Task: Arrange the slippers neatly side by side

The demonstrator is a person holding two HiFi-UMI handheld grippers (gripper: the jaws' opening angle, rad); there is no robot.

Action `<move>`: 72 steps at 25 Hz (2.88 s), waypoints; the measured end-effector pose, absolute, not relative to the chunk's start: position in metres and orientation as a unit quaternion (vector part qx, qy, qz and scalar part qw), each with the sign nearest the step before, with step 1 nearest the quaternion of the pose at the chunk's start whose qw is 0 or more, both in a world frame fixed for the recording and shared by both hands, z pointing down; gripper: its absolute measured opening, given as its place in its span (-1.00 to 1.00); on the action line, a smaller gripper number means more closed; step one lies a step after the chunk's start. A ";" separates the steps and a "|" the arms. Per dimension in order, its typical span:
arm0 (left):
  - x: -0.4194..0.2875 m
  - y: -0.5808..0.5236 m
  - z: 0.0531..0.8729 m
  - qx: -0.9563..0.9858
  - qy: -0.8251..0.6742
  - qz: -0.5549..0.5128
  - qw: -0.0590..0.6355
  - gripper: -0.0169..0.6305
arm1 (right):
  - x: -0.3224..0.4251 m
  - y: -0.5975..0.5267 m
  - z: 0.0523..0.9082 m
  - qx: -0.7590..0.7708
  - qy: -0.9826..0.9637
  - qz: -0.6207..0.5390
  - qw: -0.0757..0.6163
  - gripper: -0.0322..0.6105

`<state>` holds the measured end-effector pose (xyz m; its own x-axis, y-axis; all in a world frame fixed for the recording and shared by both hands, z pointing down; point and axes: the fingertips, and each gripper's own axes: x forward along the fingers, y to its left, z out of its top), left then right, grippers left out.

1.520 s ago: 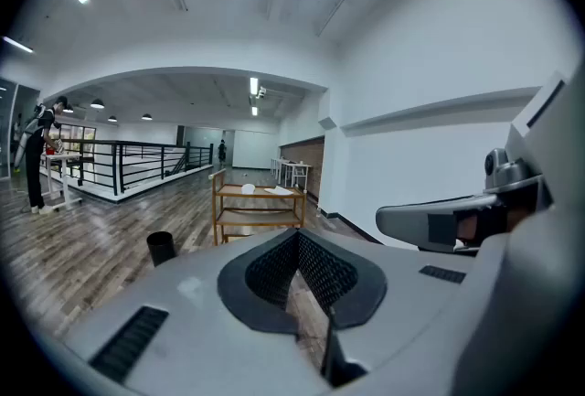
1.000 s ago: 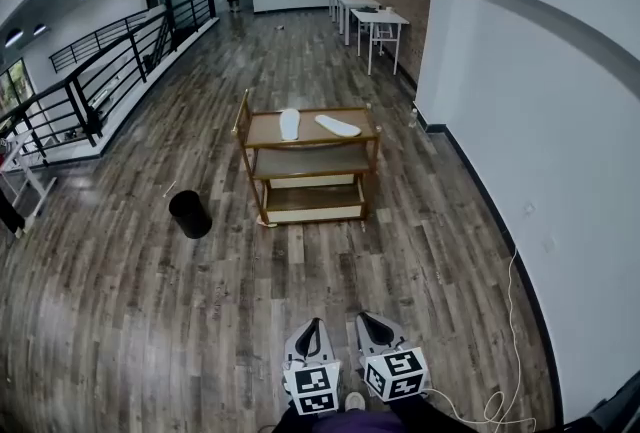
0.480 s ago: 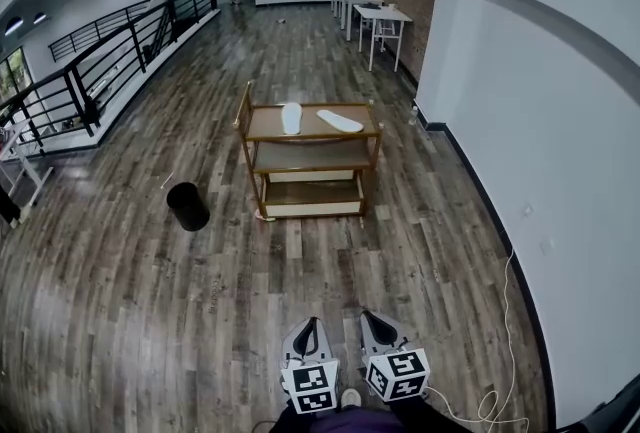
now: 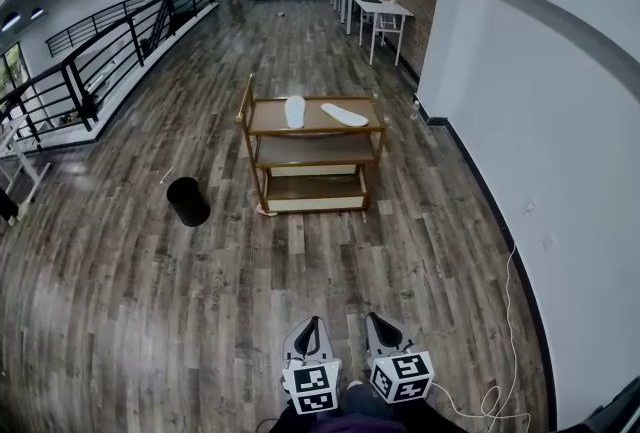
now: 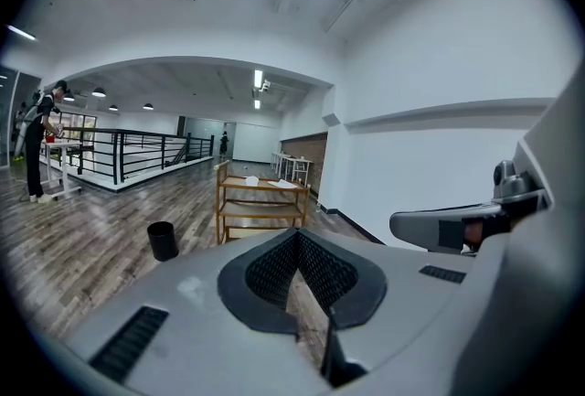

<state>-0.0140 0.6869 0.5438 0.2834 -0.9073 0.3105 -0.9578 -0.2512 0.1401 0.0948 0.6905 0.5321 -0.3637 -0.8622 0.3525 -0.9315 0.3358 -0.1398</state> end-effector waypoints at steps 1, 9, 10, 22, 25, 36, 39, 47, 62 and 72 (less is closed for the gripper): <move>-0.014 0.686 0.546 0.787 -0.592 0.085 0.151 -0.98 | 0.094 0.689 0.533 0.553 -0.811 0.160 0.108 -0.90; -0.015 0.661 0.549 0.786 -0.593 0.085 0.155 -0.98 | 0.097 0.662 0.535 0.554 -0.810 0.156 0.114 -0.90; -0.015 0.655 0.549 0.784 -0.594 0.086 0.155 -0.98 | 0.096 0.656 0.535 0.553 -0.811 0.155 0.114 -0.90; 0.002 0.564 0.540 0.772 -0.612 0.088 0.147 -0.98 | 0.110 0.560 0.526 0.534 -0.824 0.155 0.108 -0.90; 0.007 0.543 0.537 0.767 -0.618 0.086 0.147 -0.98 | 0.114 0.538 0.522 0.526 -0.830 0.152 0.107 -0.90; 0.021 0.485 0.533 0.747 -0.643 0.082 0.147 -0.98 | 0.134 0.474 0.518 0.508 -0.842 0.152 0.101 -0.90; 0.021 0.470 0.524 0.745 -0.647 0.079 0.141 -0.98 | 0.136 0.459 0.515 0.508 -0.842 0.153 0.096 -0.90; 0.025 0.426 0.529 0.761 -0.629 0.087 0.137 -0.98 | 0.134 0.417 0.516 0.517 -0.837 0.156 0.088 -0.90; -0.003 0.334 0.534 0.781 -0.603 0.089 0.139 -0.98 | 0.096 0.327 0.521 0.531 -0.828 0.154 0.094 -0.90; -0.032 0.283 0.536 0.787 -0.595 0.084 0.139 -0.98 | 0.066 0.277 0.521 0.539 -0.824 0.145 0.096 -0.90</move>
<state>-0.0316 0.2833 0.5362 0.2791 -0.9130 0.2975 -0.9597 -0.2542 0.1200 0.0655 0.2774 0.5206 -0.3995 -0.8609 0.3150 -0.9167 0.3757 -0.1357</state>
